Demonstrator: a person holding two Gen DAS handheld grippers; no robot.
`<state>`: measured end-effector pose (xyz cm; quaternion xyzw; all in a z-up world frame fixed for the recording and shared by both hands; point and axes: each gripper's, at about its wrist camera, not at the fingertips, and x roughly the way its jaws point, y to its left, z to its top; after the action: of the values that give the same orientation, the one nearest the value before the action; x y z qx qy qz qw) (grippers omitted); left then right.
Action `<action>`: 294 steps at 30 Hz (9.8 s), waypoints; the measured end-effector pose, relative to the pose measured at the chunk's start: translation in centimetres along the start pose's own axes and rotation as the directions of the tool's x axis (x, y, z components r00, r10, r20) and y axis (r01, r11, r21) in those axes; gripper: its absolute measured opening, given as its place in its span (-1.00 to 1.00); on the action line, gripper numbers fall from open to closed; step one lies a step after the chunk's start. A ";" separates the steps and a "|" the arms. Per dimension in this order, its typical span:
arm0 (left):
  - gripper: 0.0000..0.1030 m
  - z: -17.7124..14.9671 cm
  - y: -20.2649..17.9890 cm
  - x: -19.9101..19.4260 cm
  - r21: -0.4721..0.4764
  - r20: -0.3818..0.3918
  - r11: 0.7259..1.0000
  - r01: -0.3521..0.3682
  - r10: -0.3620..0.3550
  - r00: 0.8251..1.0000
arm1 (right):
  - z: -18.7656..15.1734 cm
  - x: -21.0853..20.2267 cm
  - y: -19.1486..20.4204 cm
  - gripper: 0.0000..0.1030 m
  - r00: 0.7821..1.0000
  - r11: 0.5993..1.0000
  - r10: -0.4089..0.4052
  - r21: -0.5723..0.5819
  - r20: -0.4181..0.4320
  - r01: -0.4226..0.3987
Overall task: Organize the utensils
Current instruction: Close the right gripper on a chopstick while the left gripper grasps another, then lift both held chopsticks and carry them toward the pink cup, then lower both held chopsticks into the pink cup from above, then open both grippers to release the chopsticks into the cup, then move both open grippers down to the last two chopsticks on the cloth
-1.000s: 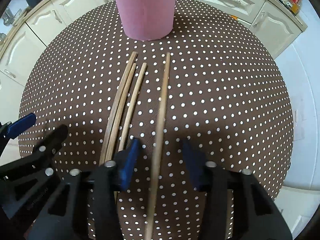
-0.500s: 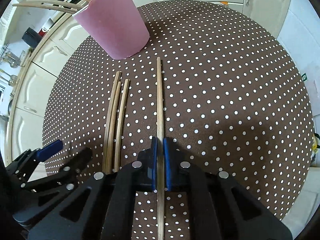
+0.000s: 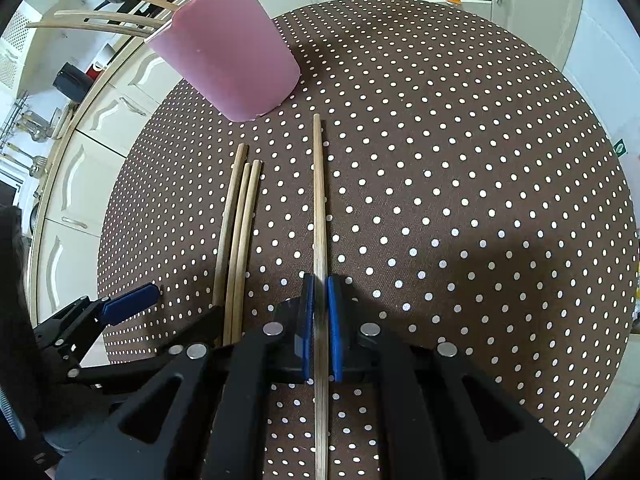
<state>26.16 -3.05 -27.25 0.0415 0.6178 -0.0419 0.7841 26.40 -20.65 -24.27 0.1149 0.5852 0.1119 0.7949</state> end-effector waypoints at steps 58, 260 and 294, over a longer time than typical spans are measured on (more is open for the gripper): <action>-0.88 3.7 6.3 -19.3 -0.118 0.555 0.973 0.199 -0.102 0.826 | 5.9 -15.1 3.5 -0.88 0.882 0.993 0.102 0.005 0.460 -0.117; -0.85 7.9 4.0 -20.5 -0.094 0.568 0.995 -0.011 0.063 0.820 | 9.9 -17.3 4.8 0.39 0.913 0.997 0.074 -0.055 0.400 -0.057; 0.52 -3.6 5.4 -14.5 -0.117 0.334 0.991 -0.068 0.104 0.937 | 0.2 -10.6 4.6 0.81 0.994 0.997 0.004 -0.079 0.112 0.005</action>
<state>19.90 2.95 -13.96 0.0199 0.4725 0.0182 0.8809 23.34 -19.63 -13.15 0.0893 0.5346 0.1281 0.8305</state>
